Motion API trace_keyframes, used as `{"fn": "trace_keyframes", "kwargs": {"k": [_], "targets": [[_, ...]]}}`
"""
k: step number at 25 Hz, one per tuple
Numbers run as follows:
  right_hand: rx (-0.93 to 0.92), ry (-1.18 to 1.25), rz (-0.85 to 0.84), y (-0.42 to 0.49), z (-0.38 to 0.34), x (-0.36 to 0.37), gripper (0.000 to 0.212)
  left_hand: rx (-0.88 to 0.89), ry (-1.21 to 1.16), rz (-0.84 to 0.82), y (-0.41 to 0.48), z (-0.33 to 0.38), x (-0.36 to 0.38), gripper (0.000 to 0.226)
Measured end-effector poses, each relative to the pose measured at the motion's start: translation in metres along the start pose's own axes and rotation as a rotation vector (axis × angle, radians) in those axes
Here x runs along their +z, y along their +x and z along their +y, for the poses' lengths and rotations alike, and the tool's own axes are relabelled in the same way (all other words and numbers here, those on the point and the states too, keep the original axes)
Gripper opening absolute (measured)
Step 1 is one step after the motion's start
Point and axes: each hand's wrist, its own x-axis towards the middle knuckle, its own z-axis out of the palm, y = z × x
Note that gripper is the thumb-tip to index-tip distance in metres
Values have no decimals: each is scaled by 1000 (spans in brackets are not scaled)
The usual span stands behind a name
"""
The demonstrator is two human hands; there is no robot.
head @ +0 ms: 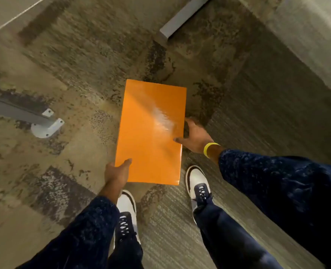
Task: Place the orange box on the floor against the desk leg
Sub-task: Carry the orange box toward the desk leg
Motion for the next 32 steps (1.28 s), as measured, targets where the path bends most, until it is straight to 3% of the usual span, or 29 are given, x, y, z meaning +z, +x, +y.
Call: {"fn": "trace_keyframes", "kwargs": {"k": [3, 5, 12, 16, 19, 23, 26, 29, 32], "targets": [[-25, 45, 1, 29, 3, 5, 99, -144, -147, 57, 11, -18, 9, 97], [-37, 38, -6, 50, 2, 8, 103, -127, -241, 78, 21, -27, 14, 101], [-83, -9, 49, 107, -5, 2, 110, 29, -157, 201, 33, -23, 21, 65], [-102, -127, 73, 127, -6, -19, 108, 131, -44, 260, 50, -1, 15, 60], [-95, -197, 83, 136, -4, -35, 107, 184, 14, 321, 65, 22, 11, 72], [-97, -168, 70, 156, -4, -51, 107, 9, -95, 472, 82, 44, 10, 102], [-84, -134, 58, 172, -10, -58, 109, -97, -195, 375, 81, 36, 19, 84], [-82, -126, 22, 187, -16, -63, 109, -286, -578, 106, 61, 20, 40, 72], [-83, -102, -17, 204, -24, -64, 107, -279, -735, 52, 52, 14, 50, 61]]}}
